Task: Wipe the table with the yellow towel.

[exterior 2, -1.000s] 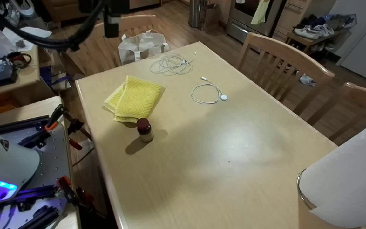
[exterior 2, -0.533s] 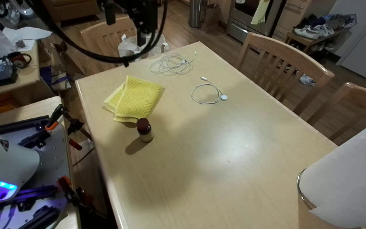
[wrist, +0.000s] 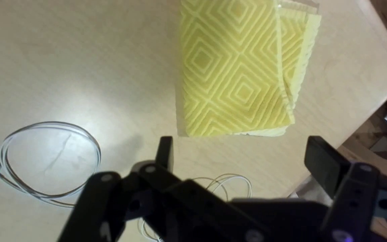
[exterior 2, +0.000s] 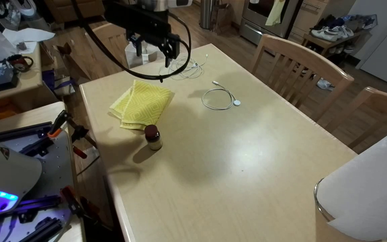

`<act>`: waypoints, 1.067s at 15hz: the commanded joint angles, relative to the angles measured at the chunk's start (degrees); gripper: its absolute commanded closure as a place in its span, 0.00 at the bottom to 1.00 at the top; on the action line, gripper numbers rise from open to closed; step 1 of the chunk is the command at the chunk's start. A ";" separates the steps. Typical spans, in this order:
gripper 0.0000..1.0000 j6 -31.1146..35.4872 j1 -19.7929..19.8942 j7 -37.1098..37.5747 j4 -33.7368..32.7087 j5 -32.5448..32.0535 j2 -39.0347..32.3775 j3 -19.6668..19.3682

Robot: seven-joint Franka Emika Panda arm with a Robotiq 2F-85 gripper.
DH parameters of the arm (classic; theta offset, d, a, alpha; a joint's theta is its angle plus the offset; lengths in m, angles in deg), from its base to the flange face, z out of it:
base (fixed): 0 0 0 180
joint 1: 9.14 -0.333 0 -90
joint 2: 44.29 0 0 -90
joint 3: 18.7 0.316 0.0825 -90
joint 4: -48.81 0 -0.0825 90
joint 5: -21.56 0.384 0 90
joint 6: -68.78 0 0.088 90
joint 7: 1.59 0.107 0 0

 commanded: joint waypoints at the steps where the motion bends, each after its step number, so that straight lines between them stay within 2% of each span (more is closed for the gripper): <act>1: 0.00 10.05 -0.17 0.00 0.95 -3.58 -4.62 4.17; 4: 0.00 14.28 0.22 1.72 0.46 -9.07 -7.60 5.84; 5: 0.00 12.25 0.93 1.05 0.58 -6.54 -6.69 6.53; 8: 0.00 15.62 1.13 1.88 1.14 -8.27 -7.63 6.68; 12: 0.00 15.40 1.86 0.57 1.80 -6.23 -11.87 7.72; 13: 0.00 17.27 1.78 2.55 2.69 -7.60 -12.58 7.42; 16: 0.00 19.96 2.86 2.28 4.22 -6.92 -14.74 7.87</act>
